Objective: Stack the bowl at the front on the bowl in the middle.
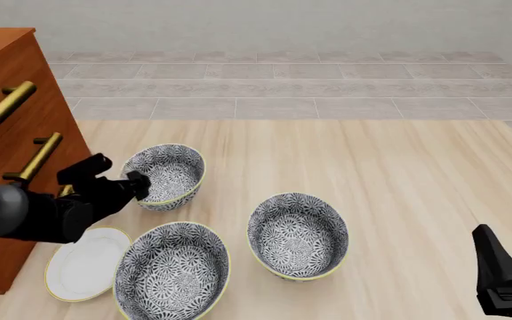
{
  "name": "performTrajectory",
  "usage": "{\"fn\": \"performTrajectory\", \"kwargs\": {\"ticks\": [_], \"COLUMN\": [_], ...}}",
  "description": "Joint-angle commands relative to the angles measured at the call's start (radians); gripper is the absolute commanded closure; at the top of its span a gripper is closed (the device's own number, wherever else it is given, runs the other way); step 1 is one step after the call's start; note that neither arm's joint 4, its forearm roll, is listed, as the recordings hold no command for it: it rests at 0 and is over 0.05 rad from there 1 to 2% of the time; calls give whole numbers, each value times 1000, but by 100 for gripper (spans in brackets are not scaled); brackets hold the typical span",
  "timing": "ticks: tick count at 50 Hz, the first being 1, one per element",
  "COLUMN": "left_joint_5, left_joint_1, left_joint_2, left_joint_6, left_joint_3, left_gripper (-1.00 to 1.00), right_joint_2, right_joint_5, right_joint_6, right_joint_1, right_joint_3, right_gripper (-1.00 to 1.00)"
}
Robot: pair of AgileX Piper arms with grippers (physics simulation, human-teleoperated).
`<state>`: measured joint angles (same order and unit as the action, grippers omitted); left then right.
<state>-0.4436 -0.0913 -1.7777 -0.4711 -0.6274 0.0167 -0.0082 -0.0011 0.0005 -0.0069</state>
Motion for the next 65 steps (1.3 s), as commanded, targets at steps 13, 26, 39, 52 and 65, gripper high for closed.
{"fn": "performTrajectory", "kwargs": {"ticks": [13,26,39,52,65], "left_joint_5": [-5,38,193,279,369], "left_joint_1": [24,38,-23,-110,-221], "left_joint_2": [22,68,208,307,449], "left_joint_6": [0,-8,-37,-37,-35], "left_joint_3": [8,-21,-113,-111,-69], "left_gripper": [100,100,100,100,100], "right_joint_2": [0,0,0,0,0], "right_joint_5": [0,0,0,0,0], "right_joint_6": [0,0,0,0,0], "right_joint_1": [0,0,0,0,0], "right_joint_3": [0,0,0,0,0], "right_gripper": [-100,-100,-100,-100,-100]}}
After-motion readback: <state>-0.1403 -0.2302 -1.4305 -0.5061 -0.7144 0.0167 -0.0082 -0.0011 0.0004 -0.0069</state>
